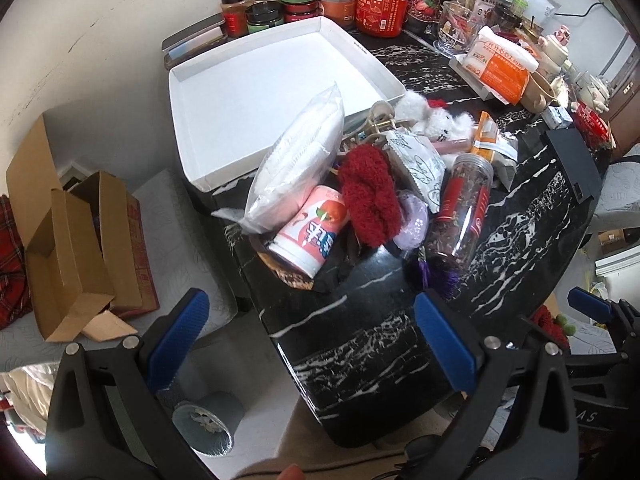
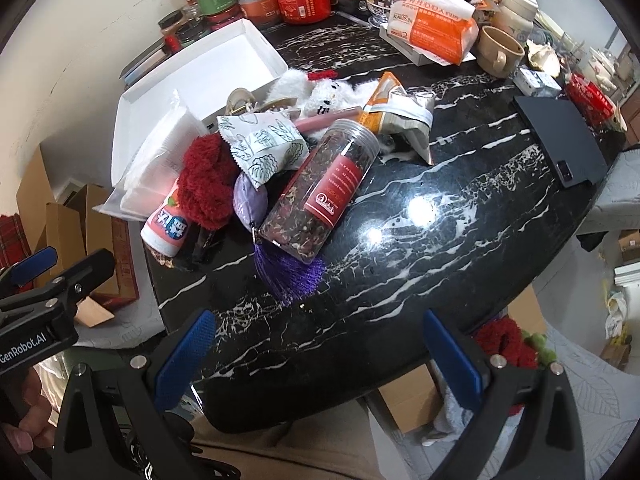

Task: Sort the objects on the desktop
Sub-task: 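Move both tools toward the pile of items beside the white tray, then grasp the rose tea jar with the right tool while the left tool grasps the cup bag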

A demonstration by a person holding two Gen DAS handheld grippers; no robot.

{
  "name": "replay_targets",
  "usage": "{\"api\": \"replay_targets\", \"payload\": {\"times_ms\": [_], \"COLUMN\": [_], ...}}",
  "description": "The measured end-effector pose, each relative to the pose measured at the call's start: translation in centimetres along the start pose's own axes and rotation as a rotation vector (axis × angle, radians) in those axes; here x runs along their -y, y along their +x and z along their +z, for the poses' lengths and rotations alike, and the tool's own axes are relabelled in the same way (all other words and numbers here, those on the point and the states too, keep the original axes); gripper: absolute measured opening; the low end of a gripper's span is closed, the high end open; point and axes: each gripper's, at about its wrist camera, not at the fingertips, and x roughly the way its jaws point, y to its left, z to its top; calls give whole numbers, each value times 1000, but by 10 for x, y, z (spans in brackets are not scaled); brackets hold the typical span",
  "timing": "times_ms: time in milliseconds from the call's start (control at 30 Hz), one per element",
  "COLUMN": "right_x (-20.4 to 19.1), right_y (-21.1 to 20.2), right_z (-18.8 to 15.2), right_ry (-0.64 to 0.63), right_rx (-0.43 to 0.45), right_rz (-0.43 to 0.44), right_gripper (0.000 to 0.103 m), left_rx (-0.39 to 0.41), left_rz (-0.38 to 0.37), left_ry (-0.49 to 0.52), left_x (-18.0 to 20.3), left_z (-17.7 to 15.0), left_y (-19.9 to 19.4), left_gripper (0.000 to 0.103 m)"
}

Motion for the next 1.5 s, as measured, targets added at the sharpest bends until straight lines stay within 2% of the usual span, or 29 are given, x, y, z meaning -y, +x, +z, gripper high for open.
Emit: {"api": "replay_targets", "payload": {"times_ms": [233,433,900,1233,1500], "right_x": [1,3,10,14,20], "right_y": [19,39,77,101,124], "right_z": [11,25,62,76,87], "right_ry": [11,35,103,153,190], "right_rx": [-4,-20,-42,-83,-126], "right_rz": [14,23,8,-5,-2], "right_gripper": [103,103,103,101,95], "left_rx": [16,10,-14,-58,-115], "left_rz": [19,55,83,64,37], "left_ry": [17,25,61,82,76], "left_x": [-8,-17,-20,-20,-24], "left_z": [19,40,79,100,106], "left_y": [20,41,88,120,145], "left_gripper": [103,103,103,103,103]}}
